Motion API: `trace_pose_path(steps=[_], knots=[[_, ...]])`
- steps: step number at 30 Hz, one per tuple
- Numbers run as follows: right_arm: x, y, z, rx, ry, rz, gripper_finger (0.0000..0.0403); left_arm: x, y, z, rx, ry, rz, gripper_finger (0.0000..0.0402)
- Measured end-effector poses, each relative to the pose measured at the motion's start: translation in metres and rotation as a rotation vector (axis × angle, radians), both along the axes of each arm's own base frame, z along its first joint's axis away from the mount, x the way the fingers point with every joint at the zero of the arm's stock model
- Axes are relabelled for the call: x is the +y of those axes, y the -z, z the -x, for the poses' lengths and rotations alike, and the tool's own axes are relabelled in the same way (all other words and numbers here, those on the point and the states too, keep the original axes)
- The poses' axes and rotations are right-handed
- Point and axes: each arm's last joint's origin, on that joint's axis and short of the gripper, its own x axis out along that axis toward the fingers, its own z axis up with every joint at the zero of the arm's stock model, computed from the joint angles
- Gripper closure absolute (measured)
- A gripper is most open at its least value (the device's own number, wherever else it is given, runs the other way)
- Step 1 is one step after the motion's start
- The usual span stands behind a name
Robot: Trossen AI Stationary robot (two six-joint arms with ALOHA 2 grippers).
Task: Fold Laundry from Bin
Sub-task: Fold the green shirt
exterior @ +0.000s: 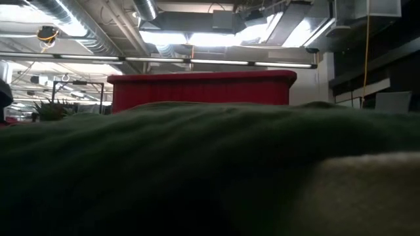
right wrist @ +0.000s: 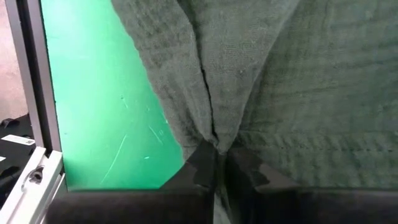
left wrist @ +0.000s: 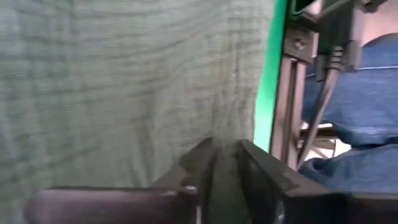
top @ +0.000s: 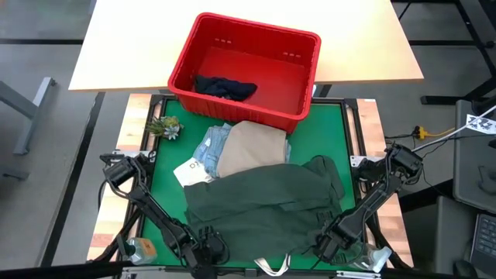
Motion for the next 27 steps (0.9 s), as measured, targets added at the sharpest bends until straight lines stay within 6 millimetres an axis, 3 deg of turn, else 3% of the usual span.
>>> trace_pose_path(steps=[6,14,27], knots=[[0.000,0.000,0.000,0.001,0.000,-0.001,0.0387,0.002,0.001,0.001,0.015,-0.004,-0.015,0.0395],[-0.007,-0.011,-0.004,-0.026,0.028,-0.024,0.0395,0.003,-0.012,0.002,0.024,0.002,-0.011,0.0401],[-0.045,-0.060,-0.026,-0.179,0.100,-0.125,0.0397,0.002,-0.069,-0.001,0.105,-0.028,-0.152,0.0401]])
